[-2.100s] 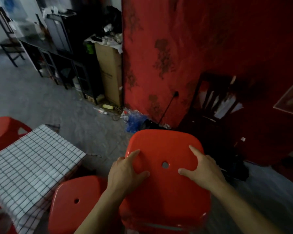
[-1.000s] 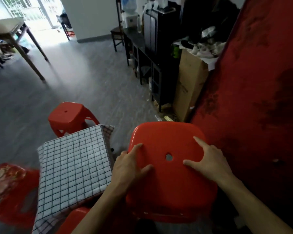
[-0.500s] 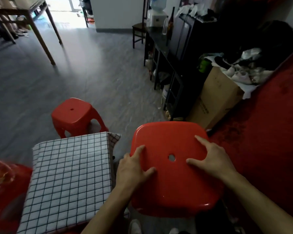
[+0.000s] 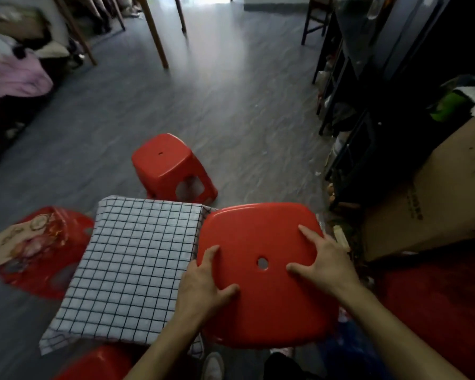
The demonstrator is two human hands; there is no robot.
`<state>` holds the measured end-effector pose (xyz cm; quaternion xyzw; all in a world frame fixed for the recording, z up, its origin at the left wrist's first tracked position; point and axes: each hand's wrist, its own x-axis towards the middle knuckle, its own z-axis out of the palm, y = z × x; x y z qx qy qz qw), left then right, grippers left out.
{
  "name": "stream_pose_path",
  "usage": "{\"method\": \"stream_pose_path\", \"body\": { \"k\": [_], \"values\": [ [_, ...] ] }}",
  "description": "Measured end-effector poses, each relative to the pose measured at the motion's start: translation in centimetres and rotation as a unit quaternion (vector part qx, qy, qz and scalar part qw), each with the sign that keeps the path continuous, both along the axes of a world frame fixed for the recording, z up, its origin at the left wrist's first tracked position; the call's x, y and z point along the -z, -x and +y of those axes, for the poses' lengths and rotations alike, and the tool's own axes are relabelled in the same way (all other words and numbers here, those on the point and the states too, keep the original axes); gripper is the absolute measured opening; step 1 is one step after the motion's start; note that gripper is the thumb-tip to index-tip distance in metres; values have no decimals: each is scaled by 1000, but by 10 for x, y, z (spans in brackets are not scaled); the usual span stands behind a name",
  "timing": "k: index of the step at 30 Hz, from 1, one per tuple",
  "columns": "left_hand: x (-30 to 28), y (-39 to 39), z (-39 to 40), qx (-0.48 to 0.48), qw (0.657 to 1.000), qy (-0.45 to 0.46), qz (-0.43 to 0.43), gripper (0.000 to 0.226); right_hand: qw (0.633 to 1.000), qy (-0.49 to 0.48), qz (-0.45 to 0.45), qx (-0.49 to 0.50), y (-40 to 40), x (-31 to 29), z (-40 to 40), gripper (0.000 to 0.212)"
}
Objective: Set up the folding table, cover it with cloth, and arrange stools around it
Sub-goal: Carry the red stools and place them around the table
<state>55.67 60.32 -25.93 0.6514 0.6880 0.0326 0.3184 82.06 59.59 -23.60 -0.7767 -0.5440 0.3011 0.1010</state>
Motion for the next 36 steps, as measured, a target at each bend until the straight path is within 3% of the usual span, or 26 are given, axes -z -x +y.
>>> {"method": "stream_pose_path", "body": {
  "k": [8, 17, 23, 36],
  "values": [
    [74, -36, 21, -93, 995, 18, -23, 97, 996, 6, 21, -82, -38, 88, 71, 98],
    [241, -58, 32, -167, 984, 34, -58, 97, 995, 9, -16, -97, -48, 247, 102, 96],
    [323, -49, 33, -184, 980, 50, -52, 96, 992, 21, -10, -128, -39, 333, 112, 98],
    [389, -35, 48, -201, 977, 49, -51, 89, 991, 3, 48, -123, -23, 406, 131, 96]
  ]
}}
